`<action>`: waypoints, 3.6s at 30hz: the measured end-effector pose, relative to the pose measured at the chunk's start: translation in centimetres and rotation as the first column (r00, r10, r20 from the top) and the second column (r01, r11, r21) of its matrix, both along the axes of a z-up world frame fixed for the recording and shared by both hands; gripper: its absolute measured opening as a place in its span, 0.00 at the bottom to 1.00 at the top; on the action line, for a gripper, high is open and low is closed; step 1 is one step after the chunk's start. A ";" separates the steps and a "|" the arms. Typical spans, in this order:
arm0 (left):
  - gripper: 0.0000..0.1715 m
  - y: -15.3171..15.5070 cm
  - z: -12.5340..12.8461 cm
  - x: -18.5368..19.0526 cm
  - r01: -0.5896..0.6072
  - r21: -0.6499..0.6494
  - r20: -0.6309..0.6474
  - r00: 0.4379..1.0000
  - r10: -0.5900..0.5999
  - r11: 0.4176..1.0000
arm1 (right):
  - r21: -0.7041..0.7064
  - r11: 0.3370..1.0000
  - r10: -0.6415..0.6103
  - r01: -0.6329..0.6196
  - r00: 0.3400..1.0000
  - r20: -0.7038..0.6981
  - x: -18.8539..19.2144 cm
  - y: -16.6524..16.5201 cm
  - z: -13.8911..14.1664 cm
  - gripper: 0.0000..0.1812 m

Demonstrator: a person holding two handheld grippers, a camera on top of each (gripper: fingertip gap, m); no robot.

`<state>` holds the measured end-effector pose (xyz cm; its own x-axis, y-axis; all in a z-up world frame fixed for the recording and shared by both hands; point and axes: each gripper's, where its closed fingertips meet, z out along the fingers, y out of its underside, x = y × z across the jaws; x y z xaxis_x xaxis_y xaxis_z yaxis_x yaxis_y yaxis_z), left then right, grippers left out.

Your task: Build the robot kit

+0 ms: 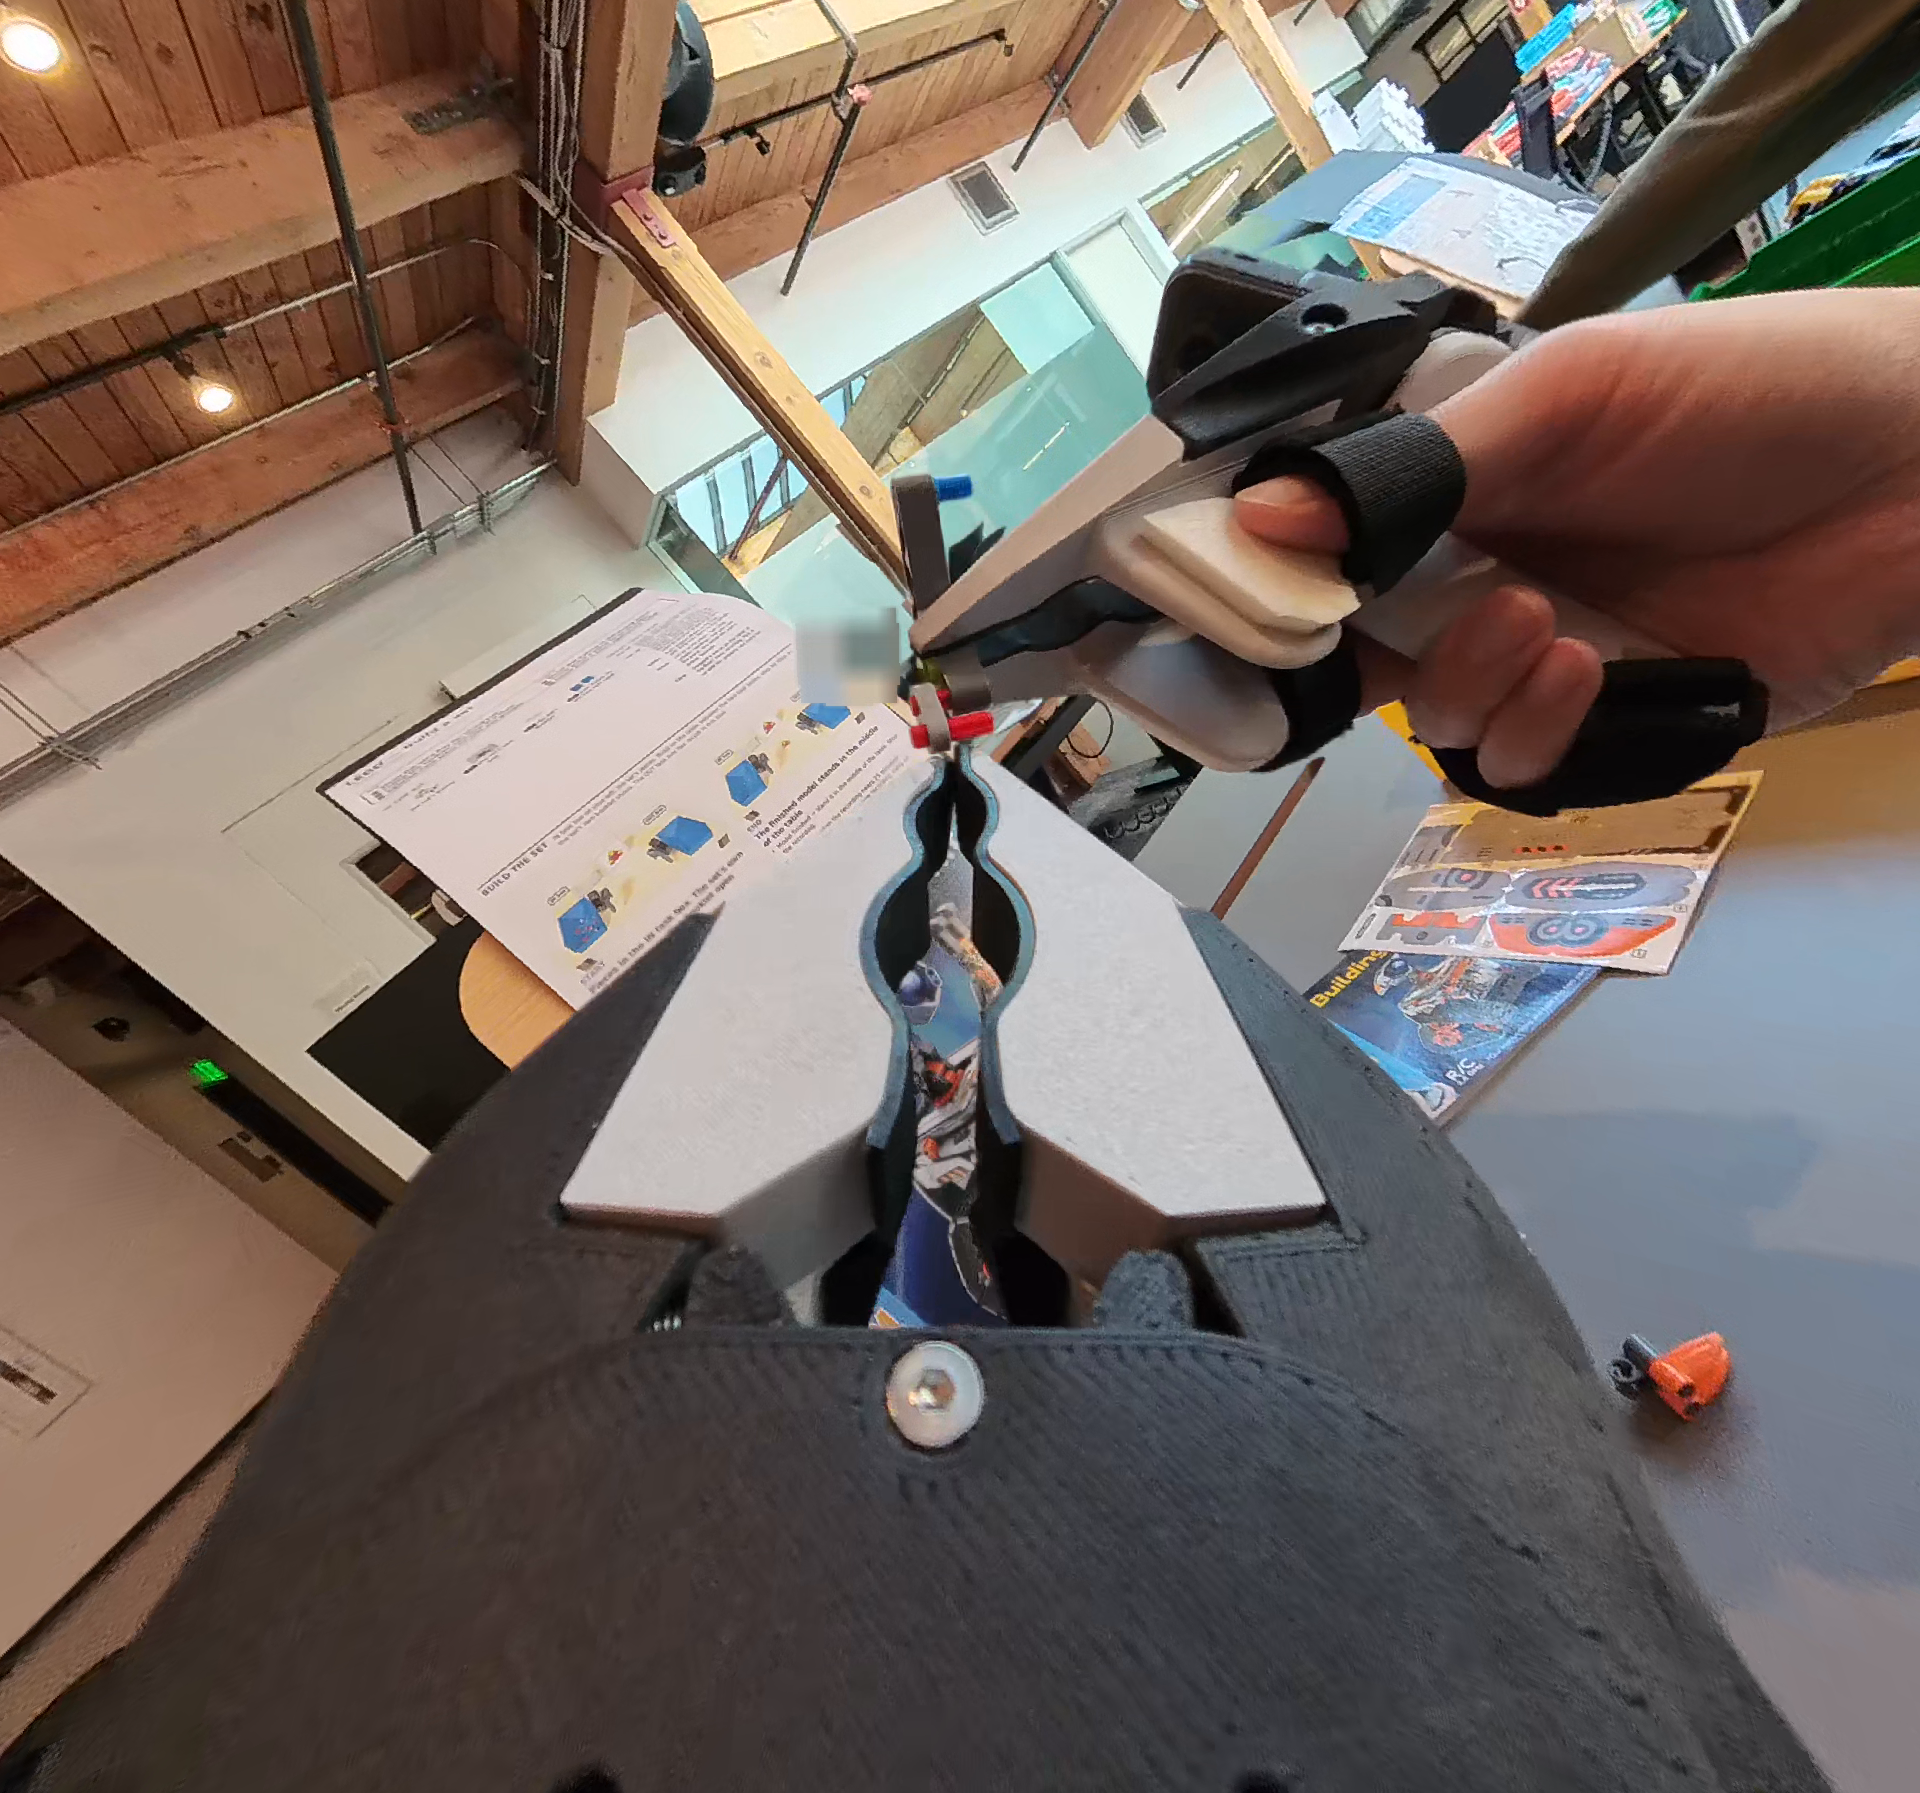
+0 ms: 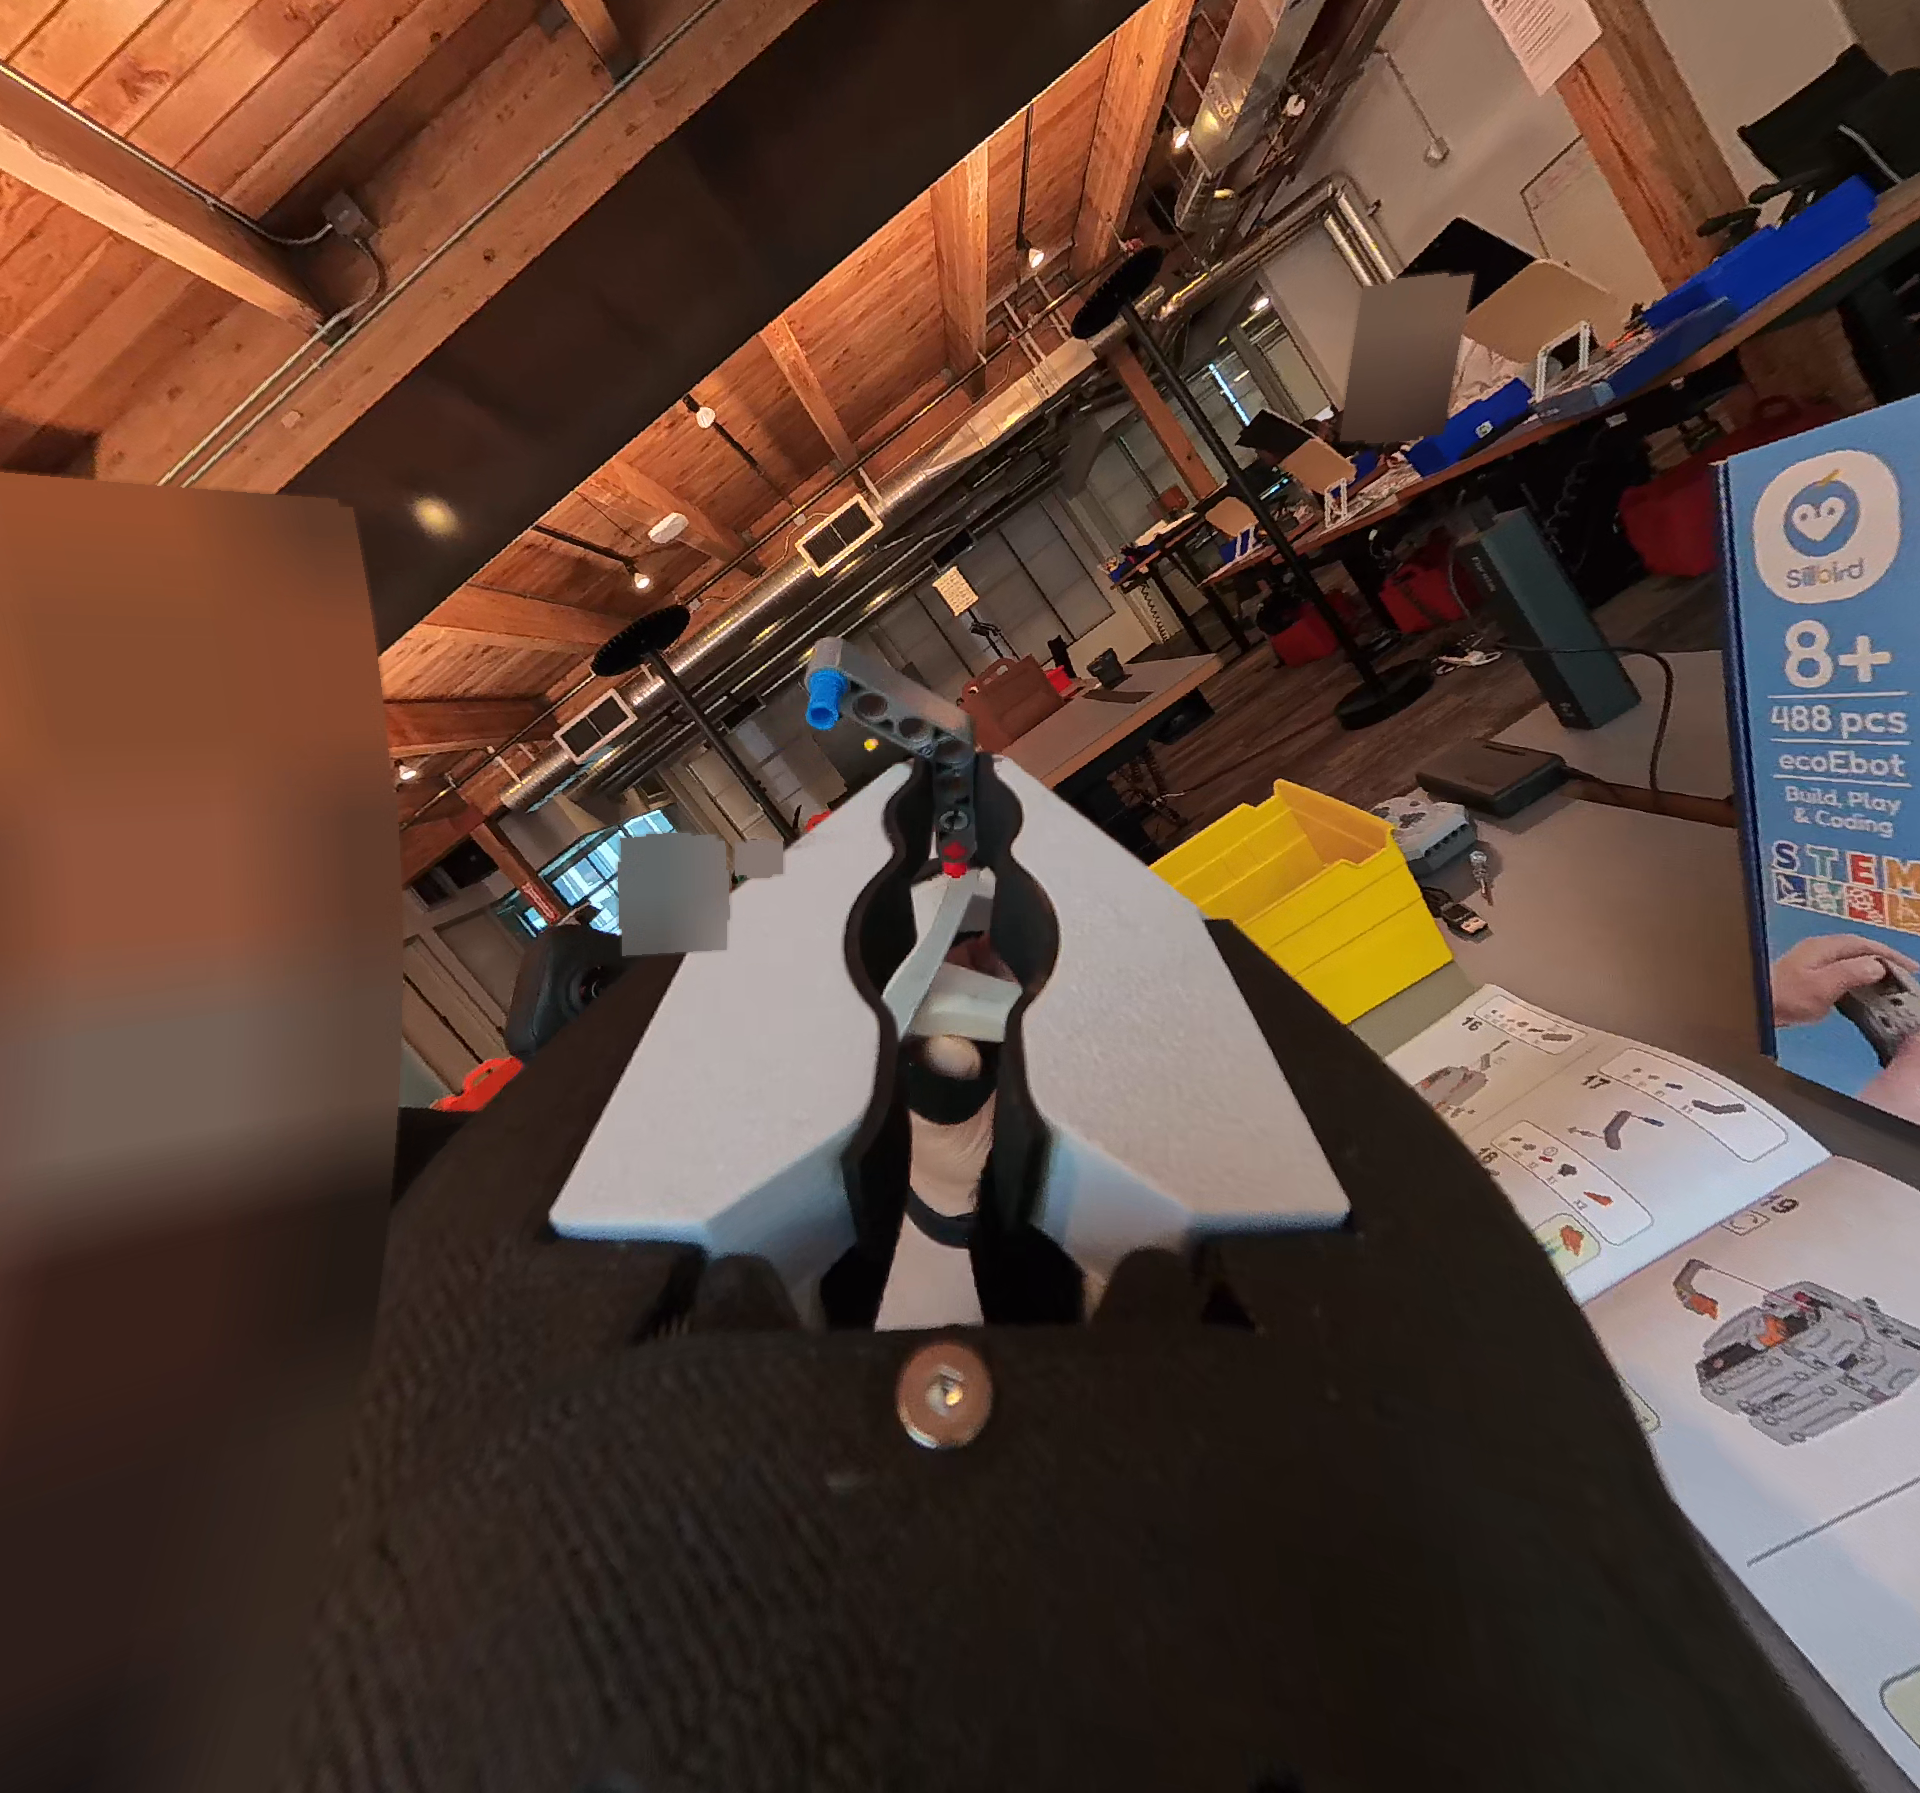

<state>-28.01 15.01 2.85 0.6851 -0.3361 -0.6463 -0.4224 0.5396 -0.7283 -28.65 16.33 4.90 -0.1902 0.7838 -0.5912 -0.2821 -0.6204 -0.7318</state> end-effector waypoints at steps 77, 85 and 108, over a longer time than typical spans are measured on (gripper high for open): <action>0.10 -3.1 0.9 0.1 0.848 -0.482 0.759 0.530 -0.377 0.222 | 0.148 0.937 0.320 -0.316 0.947 -0.005 0.9 -3.5 -0.2 0.04; 0.13 -3.3 -2.5 1.3 0.755 -0.642 0.679 0.641 -0.359 0.134 | 0.155 0.923 0.302 -0.353 0.912 0.276 -0.6 -4.7 -3.5 0.04; 0.03 1.0 2.4 -2.5 0.877 -0.230 0.944 0.305 -0.121 0.421 | 0.980 0.082 -0.713 0.181 0.698 -0.069 -2.0 -1.9 -0.8 0.10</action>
